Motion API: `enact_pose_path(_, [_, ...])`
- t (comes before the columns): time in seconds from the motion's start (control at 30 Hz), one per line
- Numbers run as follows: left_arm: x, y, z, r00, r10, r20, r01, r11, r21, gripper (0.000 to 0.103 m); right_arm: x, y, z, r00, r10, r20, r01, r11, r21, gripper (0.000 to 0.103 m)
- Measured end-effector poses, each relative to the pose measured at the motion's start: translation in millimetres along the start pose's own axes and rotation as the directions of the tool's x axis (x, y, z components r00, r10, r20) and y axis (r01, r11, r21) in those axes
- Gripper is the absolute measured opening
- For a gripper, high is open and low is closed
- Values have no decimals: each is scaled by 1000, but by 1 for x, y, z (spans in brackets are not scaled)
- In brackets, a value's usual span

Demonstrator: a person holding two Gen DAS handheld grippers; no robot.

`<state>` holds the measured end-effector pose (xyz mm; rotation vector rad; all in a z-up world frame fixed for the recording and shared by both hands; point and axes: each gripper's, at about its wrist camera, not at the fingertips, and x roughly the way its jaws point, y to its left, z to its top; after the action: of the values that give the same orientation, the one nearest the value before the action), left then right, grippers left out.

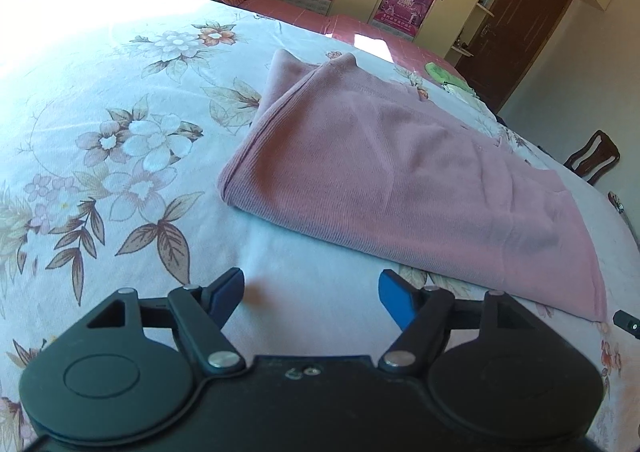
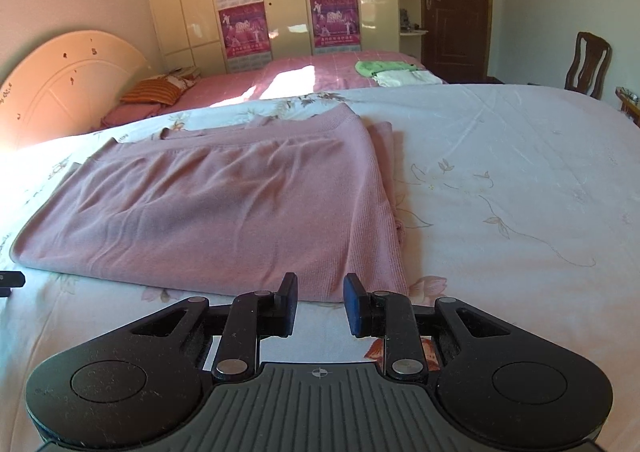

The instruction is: Fold small clothes

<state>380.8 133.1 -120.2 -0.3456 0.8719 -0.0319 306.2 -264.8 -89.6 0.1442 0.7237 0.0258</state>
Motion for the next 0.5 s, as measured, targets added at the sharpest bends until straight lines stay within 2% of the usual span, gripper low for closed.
enact_pose_path(0.1, [-5, 7, 3, 999, -35, 10, 35, 997, -64, 72, -9, 7, 1, 1000, 27, 9, -27, 1000, -4, 26])
enact_pose_path(0.17, [1, 20, 4, 994, -108, 29, 112, 978, -175, 72, -9, 12, 3, 999, 36, 8, -36, 999, -5, 26])
enact_pose_path(0.27, [21, 45, 2, 977, -203, 64, 212, 898, -385, 71, -3, 21, 10, 999, 36, 4, -36, 999, -2, 26])
enact_pose_path(0.4, [40, 65, 3, 947, -271, 172, 320, 779, -539, 73, 7, 34, 22, 999, 41, 12, -41, 999, 5, 26])
enact_pose_path(0.43, [44, 68, 4, 942, -274, 191, 334, 759, -558, 73, 11, 38, 26, 999, 46, 15, -46, 999, 6, 26])
enact_pose_path(0.5, [52, 66, 9, 940, -270, 209, 341, 751, -566, 70, 18, 49, 33, 998, 57, 27, -57, 998, 2, 26])
